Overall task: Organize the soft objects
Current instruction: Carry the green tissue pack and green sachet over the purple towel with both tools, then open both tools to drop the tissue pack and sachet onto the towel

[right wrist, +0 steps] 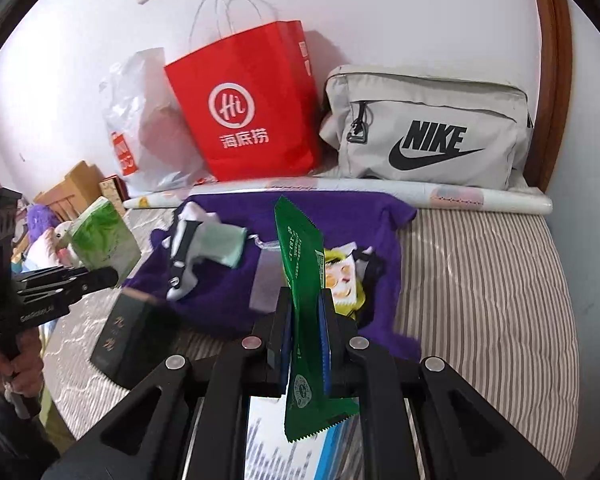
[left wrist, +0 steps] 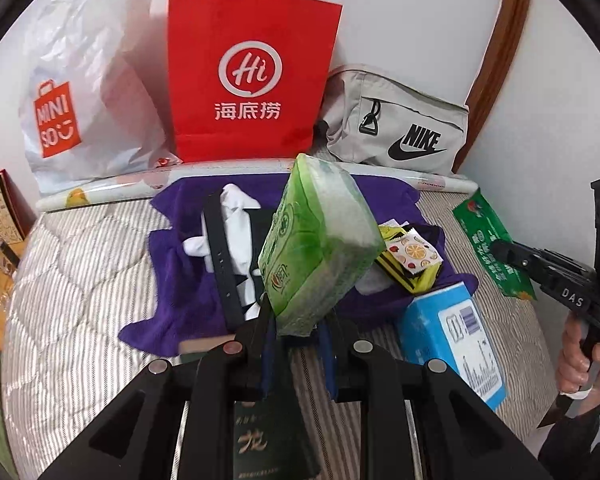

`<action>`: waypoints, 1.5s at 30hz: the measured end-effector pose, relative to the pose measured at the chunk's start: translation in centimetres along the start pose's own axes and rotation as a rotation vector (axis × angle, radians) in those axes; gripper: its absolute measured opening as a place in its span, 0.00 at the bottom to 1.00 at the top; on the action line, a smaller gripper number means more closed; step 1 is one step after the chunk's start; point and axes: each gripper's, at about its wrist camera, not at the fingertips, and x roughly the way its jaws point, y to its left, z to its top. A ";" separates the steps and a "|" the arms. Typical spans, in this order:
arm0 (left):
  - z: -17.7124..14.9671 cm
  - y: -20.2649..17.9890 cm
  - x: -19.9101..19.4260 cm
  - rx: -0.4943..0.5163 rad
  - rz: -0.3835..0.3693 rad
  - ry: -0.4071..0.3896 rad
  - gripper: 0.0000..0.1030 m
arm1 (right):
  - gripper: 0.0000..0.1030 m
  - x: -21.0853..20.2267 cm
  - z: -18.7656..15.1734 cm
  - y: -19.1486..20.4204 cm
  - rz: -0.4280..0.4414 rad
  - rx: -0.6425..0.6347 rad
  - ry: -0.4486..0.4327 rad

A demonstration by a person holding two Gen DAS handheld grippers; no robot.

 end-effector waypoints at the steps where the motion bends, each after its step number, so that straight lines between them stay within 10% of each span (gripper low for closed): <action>1: 0.4 -0.1 0.5 -0.003 -0.007 0.007 0.18 | 0.11 0.4 0.3 -0.2 -0.005 0.005 -0.004; 45: 5.0 -1.2 12.5 0.004 -0.069 0.210 0.24 | 0.19 11.2 2.9 -3.0 0.033 -0.002 0.153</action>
